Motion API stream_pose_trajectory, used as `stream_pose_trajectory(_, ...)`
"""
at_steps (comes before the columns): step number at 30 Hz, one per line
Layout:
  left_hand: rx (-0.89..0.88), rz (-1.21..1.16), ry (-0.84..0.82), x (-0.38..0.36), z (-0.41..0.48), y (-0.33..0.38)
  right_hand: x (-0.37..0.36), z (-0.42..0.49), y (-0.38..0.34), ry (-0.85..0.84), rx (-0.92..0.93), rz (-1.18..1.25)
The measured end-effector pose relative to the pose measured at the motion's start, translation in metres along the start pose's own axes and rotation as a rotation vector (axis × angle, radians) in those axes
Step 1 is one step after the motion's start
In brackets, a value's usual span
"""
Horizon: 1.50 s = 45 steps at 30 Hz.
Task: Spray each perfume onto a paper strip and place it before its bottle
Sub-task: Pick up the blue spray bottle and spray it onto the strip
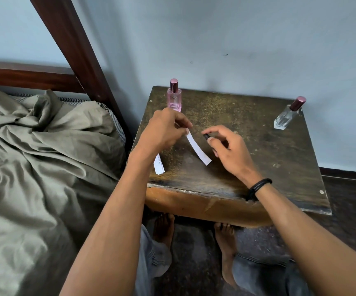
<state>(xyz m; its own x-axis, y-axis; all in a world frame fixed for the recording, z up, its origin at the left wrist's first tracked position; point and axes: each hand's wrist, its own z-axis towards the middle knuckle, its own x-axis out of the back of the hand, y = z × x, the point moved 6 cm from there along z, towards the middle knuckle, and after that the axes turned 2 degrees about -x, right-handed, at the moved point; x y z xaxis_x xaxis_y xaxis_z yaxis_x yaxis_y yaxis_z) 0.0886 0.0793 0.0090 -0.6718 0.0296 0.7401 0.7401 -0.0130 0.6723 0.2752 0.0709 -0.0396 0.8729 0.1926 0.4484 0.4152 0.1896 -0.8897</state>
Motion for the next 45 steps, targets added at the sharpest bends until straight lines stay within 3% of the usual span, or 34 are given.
stream_pose_trajectory(4, 0.006, -0.001, -0.003, -0.001, 0.001, 0.0, 0.007, 0.004, -0.002, 0.0, -0.1, 0.245)
stream_pose_trajectory(9, 0.01, -0.024, -0.002, 0.0, 0.0, 0.0, 0.01, 0.006, -0.001, -0.003, -0.163, 0.361)
stream_pose_trajectory(23, 0.116, -0.149, 0.047, 0.004, -0.001, -0.009, -0.018, -0.013, -0.022, -0.03, 0.286, -0.427)
stream_pose_trajectory(45, 0.138, -0.257, -0.031, -0.002, -0.001, -0.012, -0.022, -0.015, -0.021, 0.055, 0.387, -0.577)
